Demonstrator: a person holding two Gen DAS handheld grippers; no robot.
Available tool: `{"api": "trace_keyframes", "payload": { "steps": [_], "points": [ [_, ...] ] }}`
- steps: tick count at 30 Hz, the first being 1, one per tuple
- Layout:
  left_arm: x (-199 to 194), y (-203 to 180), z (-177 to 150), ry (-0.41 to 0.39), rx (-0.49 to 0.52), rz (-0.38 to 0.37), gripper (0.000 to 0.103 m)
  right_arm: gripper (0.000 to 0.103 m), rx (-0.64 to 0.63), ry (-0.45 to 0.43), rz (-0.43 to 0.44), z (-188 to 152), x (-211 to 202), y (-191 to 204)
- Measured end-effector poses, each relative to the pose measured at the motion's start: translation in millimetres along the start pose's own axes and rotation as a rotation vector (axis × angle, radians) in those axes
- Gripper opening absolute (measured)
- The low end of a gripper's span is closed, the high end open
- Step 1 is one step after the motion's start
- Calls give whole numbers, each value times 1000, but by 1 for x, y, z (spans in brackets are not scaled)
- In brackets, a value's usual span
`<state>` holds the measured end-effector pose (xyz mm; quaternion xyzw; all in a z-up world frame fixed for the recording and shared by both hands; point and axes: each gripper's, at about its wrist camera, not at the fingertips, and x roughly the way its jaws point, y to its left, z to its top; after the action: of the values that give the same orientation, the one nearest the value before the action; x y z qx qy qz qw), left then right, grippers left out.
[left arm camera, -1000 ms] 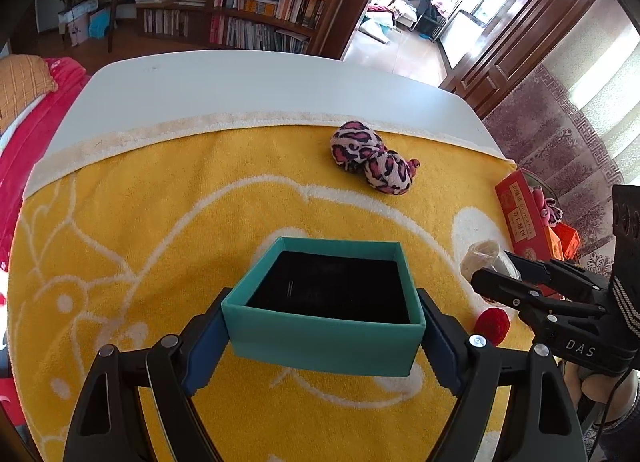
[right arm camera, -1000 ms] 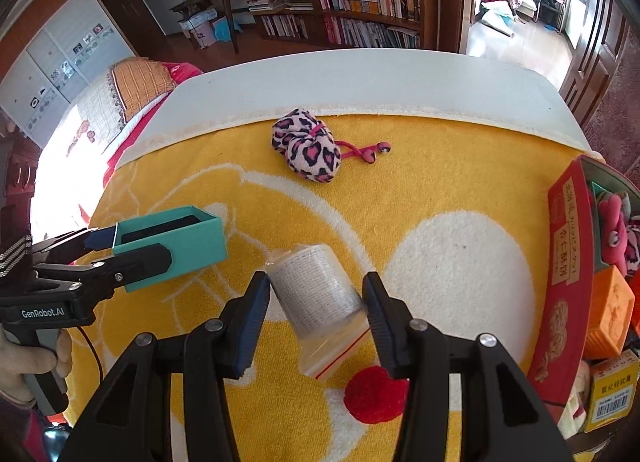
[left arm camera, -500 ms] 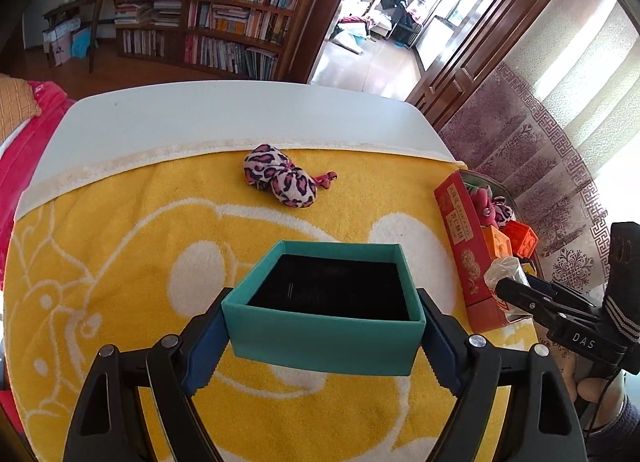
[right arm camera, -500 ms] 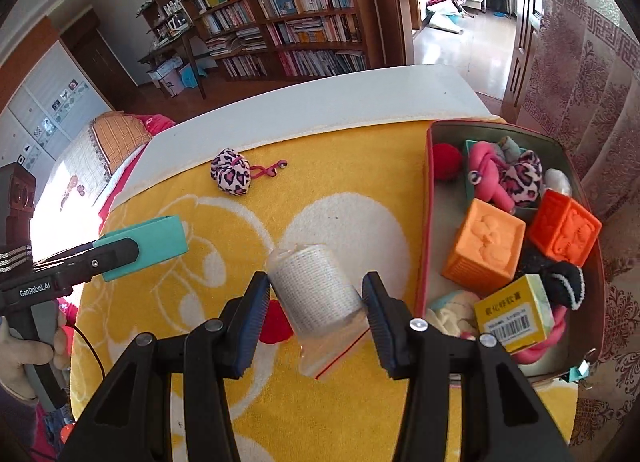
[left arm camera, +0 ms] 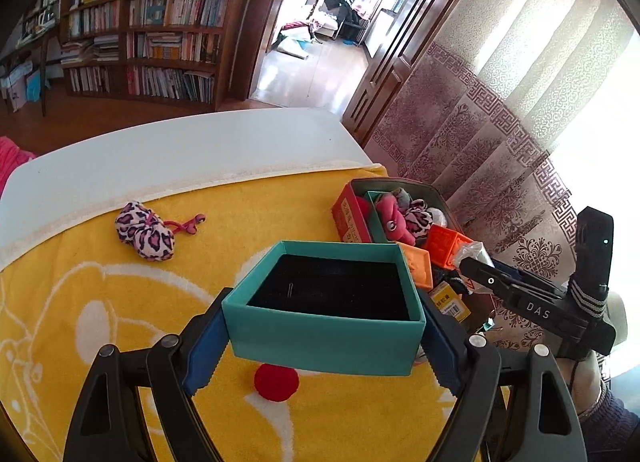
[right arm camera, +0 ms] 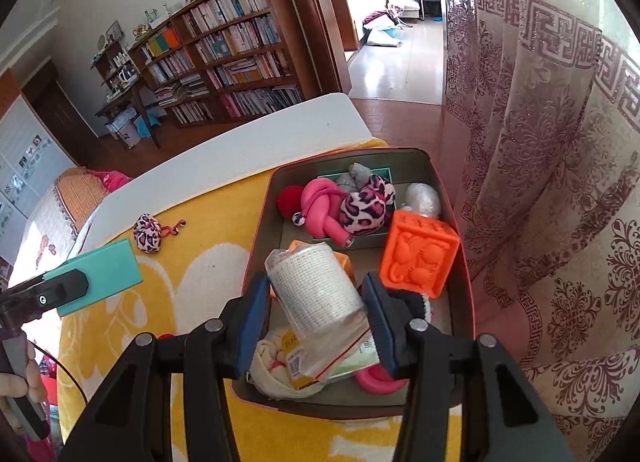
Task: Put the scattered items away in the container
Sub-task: 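Carry the tape roll into the tin and release it while the left carries the teal box over, then lower the teal box into the tin, open the left gripper and withdraw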
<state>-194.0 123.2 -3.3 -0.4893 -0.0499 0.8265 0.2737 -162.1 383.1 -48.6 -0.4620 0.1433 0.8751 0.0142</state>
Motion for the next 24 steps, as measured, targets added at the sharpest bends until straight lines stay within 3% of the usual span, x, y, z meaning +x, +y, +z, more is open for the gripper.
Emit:
{"api": "trace_keyframes", "payload": {
  "steps": [3,7,14,19,24],
  "points": [
    [9,-24,13,-10,25,-18,87,53,0,48,-24,-2,13,-13],
    [27,-51,33,-16,49,-40,87,78,29,15,-9,-13,-1,-27],
    [69,-94,68,-20,85,-76,87,79,69,6,18,-28,-22,-47],
    [108,-119,82,-11,139,-48,87,79,71,-9,25,-30,-32,-54],
    [160,-115,76,132,133,-6,87,78,83,0,33,-34,-33,-59]
  ]
}}
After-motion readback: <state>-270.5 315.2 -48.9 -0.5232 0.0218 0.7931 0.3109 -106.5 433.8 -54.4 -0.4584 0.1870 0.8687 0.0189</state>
